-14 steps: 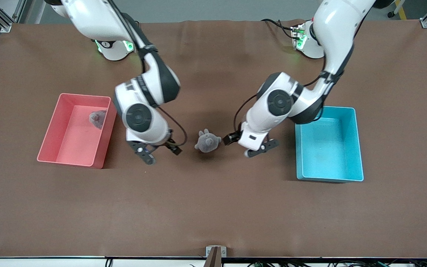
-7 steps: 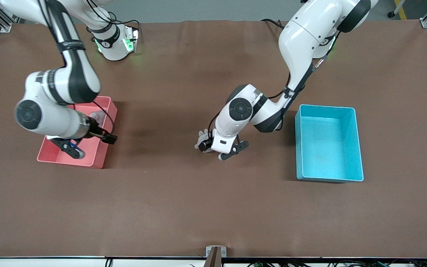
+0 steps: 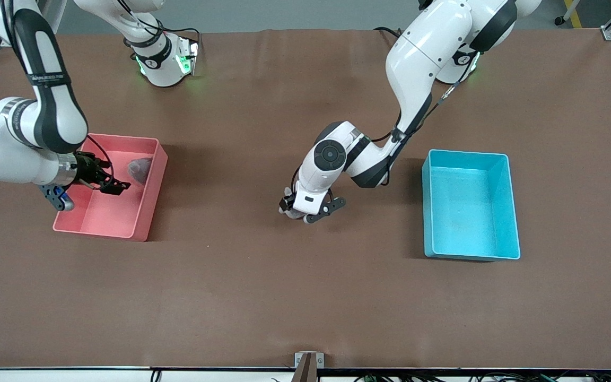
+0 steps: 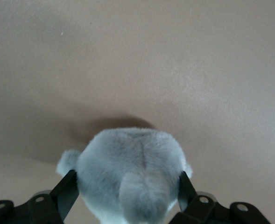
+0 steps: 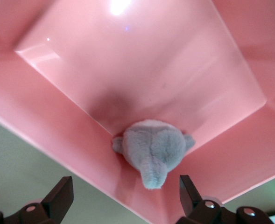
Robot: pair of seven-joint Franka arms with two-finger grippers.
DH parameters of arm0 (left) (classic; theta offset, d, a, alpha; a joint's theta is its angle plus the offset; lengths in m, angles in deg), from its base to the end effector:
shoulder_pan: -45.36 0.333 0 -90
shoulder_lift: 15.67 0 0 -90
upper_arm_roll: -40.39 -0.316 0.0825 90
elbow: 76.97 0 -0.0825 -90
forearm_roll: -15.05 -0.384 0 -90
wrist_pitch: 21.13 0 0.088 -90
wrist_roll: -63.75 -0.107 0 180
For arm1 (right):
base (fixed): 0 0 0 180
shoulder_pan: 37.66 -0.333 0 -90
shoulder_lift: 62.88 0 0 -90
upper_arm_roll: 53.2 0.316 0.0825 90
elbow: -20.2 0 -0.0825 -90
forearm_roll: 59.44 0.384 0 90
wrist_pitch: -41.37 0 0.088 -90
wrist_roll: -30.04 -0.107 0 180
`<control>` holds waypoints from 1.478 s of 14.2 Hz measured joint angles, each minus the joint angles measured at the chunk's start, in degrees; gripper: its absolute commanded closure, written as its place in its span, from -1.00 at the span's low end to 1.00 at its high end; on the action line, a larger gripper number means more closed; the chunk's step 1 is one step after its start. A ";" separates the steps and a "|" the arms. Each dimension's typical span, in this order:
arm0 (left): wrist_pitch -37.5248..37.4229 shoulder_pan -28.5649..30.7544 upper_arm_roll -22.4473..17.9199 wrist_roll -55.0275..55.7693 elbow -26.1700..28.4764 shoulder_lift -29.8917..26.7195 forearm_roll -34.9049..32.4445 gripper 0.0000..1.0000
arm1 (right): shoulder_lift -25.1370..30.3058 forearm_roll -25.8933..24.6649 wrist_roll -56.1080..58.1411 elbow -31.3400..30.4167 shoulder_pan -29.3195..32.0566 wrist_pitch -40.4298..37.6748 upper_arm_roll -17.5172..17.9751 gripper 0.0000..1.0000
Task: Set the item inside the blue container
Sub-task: 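Carry the plush to the cyan tray while the right gripper reaches the pink tray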
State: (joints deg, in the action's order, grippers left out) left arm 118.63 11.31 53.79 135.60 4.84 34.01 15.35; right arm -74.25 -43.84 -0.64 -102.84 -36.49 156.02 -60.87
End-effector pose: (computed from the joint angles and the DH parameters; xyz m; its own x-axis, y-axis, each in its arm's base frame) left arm 0.5275 -0.5210 0.2010 0.8652 0.4860 -0.1236 0.5014 -0.8411 0.2027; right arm 0.5198 -0.0642 0.2884 0.6063 -0.6978 -0.3814 -0.7457 -0.6655 0.0321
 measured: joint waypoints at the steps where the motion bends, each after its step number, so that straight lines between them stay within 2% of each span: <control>1: 0.70 0.00 -0.04 0.03 0.00 0.40 -1.13 0.64 | -0.48 1.42 0.04 -0.85 0.73 0.27 0.03 -1.00; 2: 1.14 -0.01 -0.04 0.04 -0.04 0.65 -1.97 0.98 | -1.23 2.07 0.04 -1.40 1.07 0.49 0.06 -1.00; 8: 1.24 -0.08 -0.19 0.05 -1.28 0.44 -5.04 1.00 | -7.22 2.89 0.01 -2.02 1.46 1.98 0.25 -1.00; 11: -3.77 3.46 -0.74 -1.49 -2.70 -2.80 -6.89 1.00 | -8.22 3.14 0.02 -2.01 1.46 2.16 0.38 -0.93; 13: -10.55 7.60 -0.71 -7.01 -2.92 -8.36 -7.05 1.00 | -8.42 3.16 0.30 -2.02 1.46 2.15 0.47 -0.71; 15: -16.44 11.76 -0.71 -14.20 -0.77 -15.28 -7.19 1.00 | -8.51 3.17 0.90 -2.02 1.46 2.14 0.55 -0.40; 18: -22.63 20.17 -0.81 -29.82 8.70 -25.73 -7.46 1.00 | -8.59 3.17 3.03 -2.03 1.46 1.72 0.62 0.29; 21: -23.88 30.49 -0.85 -42.76 19.07 -31.57 -7.48 0.95 | -8.72 3.17 4.72 -2.03 1.46 1.28 0.62 0.79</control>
State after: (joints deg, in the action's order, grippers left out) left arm 94.75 41.81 52.94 92.84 23.92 2.45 7.87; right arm -82.97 -40.67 4.07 -104.87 -35.03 157.30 -60.25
